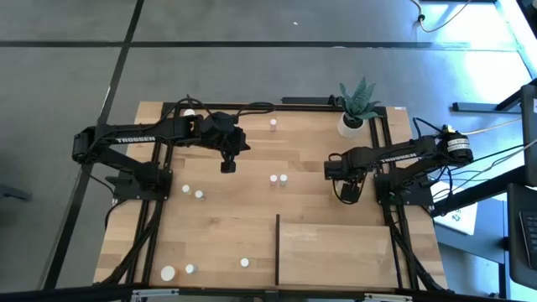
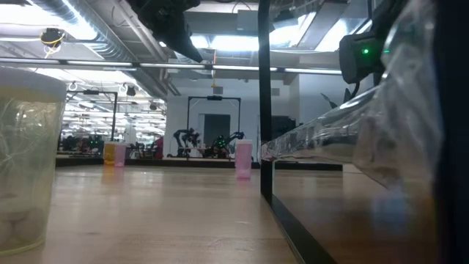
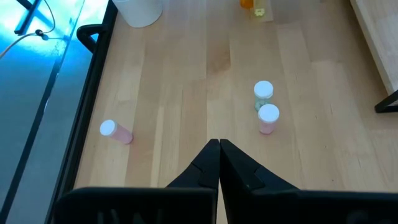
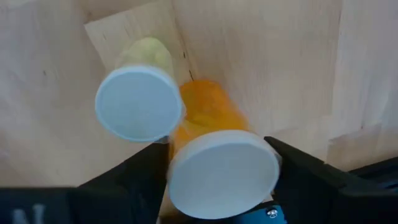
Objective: Pick and place medicine bottles onto shelf by color
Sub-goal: Put the middle right orange pill bottle on the shelf
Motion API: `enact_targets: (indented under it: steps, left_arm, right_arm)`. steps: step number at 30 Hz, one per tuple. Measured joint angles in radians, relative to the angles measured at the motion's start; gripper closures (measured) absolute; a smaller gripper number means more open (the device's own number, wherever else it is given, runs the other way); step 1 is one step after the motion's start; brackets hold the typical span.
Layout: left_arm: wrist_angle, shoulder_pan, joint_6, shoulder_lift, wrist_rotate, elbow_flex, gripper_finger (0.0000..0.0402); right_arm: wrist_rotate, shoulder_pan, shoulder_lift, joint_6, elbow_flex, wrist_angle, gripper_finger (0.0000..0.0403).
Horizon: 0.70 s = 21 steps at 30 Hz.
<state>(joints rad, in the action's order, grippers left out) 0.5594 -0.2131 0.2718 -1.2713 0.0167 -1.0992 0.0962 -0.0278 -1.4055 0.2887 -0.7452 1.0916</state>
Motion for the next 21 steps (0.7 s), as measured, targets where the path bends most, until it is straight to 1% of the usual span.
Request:
enact_targets:
  steps: [6, 21]
  left_arm:
    - [0.000, 0.000, 0.000, 0.000, 0.000, 0.000, 0.0401]
    - [0.000, 0.000, 0.000, 0.000, 0.000, 0.000, 0.0401]
  right_arm:
    - [-0.002, 0.000, 0.000, 0.021, 0.000, 0.000, 0.0198]
    - [-0.002, 0.000, 0.000, 0.019, -0.001, 0.006, 0.0201]
